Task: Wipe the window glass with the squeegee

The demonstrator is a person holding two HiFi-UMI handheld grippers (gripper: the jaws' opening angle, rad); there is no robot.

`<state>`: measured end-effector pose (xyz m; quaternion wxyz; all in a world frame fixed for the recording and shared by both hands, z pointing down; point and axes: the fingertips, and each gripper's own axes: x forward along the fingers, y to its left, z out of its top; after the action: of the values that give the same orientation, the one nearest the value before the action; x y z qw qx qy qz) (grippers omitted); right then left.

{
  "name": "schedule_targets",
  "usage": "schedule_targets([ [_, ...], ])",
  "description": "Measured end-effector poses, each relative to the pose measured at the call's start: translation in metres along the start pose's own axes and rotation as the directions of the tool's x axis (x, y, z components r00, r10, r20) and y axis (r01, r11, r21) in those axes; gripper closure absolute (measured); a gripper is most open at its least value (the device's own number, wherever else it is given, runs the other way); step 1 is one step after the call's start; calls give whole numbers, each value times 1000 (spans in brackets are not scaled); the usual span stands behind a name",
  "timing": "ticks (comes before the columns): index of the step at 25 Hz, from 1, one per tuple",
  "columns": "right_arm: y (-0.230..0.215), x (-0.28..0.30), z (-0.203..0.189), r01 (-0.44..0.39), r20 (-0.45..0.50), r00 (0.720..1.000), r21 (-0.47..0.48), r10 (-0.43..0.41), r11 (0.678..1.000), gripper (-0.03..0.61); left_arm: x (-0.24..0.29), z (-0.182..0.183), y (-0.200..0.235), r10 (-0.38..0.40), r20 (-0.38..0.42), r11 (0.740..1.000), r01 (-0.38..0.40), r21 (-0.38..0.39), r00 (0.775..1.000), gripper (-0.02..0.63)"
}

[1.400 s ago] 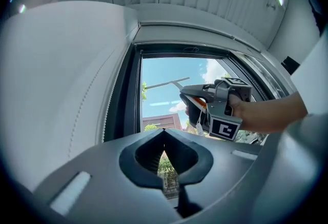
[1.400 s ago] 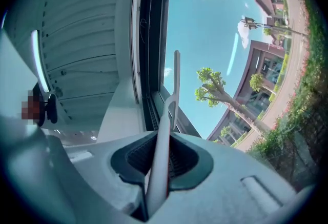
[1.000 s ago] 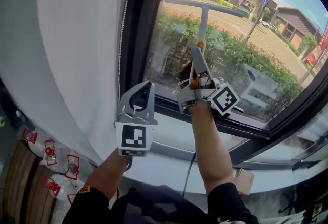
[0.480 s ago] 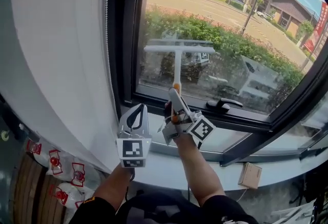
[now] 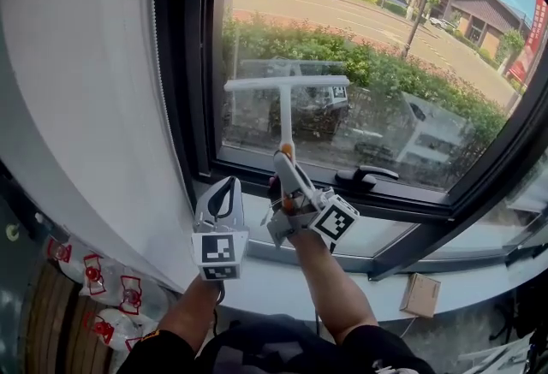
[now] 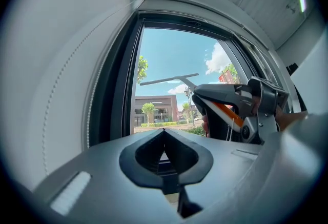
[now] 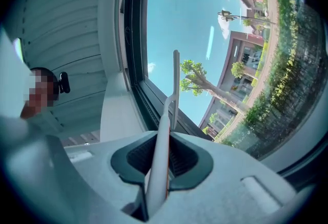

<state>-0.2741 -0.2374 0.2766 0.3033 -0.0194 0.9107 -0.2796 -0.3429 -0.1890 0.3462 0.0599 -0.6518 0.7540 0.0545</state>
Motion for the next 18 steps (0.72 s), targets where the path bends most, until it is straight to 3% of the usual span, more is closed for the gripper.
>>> schedule_targets([
  [4,26,10,32,-70,21,997,-93,72,993,529,4,21,2,-1,57,999,-2,47,998,595],
  [8,49,21,102,-126,71,988,-170,140,977,529,21,68,-8,-3,145,996,-10,87,989,595],
  [12,64,30,157,-155,122,976,-207,183,966,529,34,119,-15,-22,228,990,-11,143,973,595],
  [18,77,41,208,-178,143,966,-243,217,953,529,44,182,-30,-51,331,983,-11,184,942,595],
])
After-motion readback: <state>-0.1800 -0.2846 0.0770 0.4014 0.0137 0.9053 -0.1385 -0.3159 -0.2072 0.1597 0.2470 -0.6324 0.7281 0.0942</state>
